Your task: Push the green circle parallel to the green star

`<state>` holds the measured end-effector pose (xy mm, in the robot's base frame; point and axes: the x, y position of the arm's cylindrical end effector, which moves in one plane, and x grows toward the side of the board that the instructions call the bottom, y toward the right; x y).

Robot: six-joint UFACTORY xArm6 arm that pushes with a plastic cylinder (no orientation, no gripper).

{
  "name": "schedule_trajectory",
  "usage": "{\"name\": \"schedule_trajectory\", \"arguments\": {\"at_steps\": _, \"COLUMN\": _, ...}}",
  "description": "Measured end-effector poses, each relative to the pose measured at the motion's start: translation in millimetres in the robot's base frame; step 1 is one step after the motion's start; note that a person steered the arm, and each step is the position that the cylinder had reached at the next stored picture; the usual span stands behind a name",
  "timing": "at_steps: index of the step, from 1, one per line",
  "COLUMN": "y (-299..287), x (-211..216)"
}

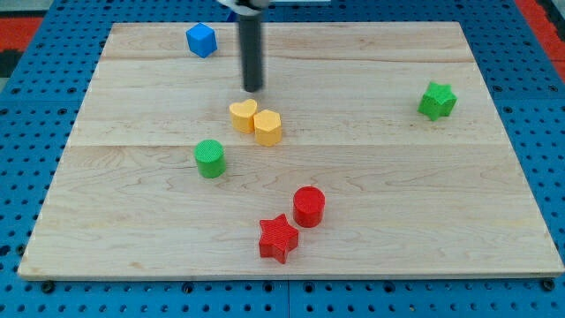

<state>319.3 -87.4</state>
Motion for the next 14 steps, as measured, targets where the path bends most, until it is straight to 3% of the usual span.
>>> {"name": "schedule_trajectory", "arguments": {"at_steps": 1, "y": -88.1, "x": 48.8}}
{"name": "schedule_trajectory", "arguments": {"at_steps": 2, "y": -123.5, "x": 123.2}}
{"name": "schedule_trajectory", "arguments": {"at_steps": 3, "y": -66.6, "x": 164.8}}
{"name": "schedule_trajectory", "arguments": {"at_steps": 4, "y": 36.6, "x": 158.3}}
{"name": "schedule_trajectory", "arguments": {"at_steps": 6, "y": 5.0, "x": 140.0}}
{"name": "schedule_trajectory", "arguments": {"at_steps": 7, "y": 114.8, "x": 140.0}}
{"name": "schedule_trajectory", "arguments": {"at_steps": 8, "y": 158.5, "x": 121.3}}
{"name": "schedule_trajectory", "arguments": {"at_steps": 9, "y": 165.8, "x": 97.4}}
{"name": "schedule_trajectory", "arguments": {"at_steps": 10, "y": 116.5, "x": 130.3}}
{"name": "schedule_trajectory", "arguments": {"at_steps": 11, "y": 118.8, "x": 94.1}}
{"name": "schedule_trajectory", "arguments": {"at_steps": 12, "y": 183.0, "x": 74.5}}
{"name": "schedule_trajectory", "arguments": {"at_steps": 13, "y": 209.5, "x": 71.9}}
{"name": "schedule_trajectory", "arguments": {"at_steps": 14, "y": 185.8, "x": 92.0}}
